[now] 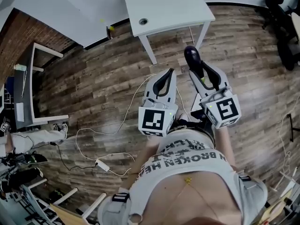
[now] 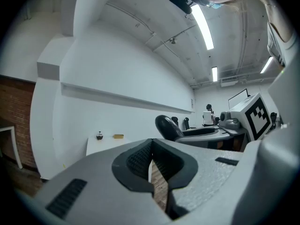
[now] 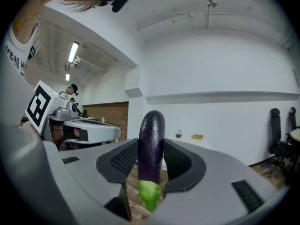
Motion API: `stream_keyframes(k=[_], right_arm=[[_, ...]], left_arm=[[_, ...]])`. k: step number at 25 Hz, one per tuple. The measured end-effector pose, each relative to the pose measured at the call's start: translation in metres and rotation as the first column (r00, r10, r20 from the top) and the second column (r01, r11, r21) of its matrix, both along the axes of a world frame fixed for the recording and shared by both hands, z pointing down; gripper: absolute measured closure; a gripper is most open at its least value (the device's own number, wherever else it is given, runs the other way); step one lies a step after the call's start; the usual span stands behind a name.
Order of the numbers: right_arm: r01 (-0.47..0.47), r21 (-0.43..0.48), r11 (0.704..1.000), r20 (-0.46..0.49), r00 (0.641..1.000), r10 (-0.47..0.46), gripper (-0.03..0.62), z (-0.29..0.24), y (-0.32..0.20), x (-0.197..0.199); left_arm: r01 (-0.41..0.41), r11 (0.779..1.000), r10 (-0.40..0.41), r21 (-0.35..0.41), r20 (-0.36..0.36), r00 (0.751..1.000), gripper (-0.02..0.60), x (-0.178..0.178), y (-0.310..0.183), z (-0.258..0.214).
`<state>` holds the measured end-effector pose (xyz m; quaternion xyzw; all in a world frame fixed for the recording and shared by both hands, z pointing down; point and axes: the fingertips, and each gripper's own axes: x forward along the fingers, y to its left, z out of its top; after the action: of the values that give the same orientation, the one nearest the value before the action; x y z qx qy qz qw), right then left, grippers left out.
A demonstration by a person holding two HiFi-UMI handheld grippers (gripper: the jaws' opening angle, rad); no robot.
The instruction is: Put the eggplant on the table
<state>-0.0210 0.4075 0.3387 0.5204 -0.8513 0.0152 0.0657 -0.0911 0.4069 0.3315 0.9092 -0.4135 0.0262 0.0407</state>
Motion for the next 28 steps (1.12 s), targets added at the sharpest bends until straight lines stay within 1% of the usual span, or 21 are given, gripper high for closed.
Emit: stream_keyframes(k=[4, 7, 12, 20, 25, 28], right_arm=[[-0.018, 0.013, 1.000, -0.003, 1.000, 0.018, 0.422, -0.007, -0.038, -0.007], [-0.034, 0.021, 0.999, -0.011, 0.999, 0.034, 0.422, -0.009, -0.066, -0.013], [-0.056, 0.017, 0.998, -0.012, 0.998, 0.056, 0.422, -0.008, -0.105, -0.022], [-0.059, 0.005, 0.998, -0.012, 0.998, 0.059, 0.422, -0.003, -0.145, -0.042], [-0.069, -0.002, 0.998, -0.004, 0.998, 0.069, 0.422, 0.002, -0.163, -0.053], [-0.056, -0.001, 0.998, -0.001, 0.998, 0.056, 0.424, 0.005, -0.174, -0.064]], left_arm=[[-0.052, 0.999, 0.052, 0.010, -0.015, 0.999, 0.575, -0.002, -0.041, -0.007], [-0.085, 0.996, 0.085, 0.015, -0.010, 0.996, 0.575, -0.004, -0.072, -0.007], [-0.099, 0.995, 0.099, 0.001, -0.016, 0.995, 0.575, -0.013, -0.112, -0.003], [-0.105, 0.994, 0.105, -0.008, -0.018, 0.994, 0.575, -0.031, -0.153, 0.001], [-0.120, 0.993, 0.120, -0.008, -0.014, 0.993, 0.575, -0.041, -0.166, 0.004], [-0.121, 0.993, 0.121, -0.009, -0.013, 0.993, 0.575, -0.048, -0.175, 0.007]])
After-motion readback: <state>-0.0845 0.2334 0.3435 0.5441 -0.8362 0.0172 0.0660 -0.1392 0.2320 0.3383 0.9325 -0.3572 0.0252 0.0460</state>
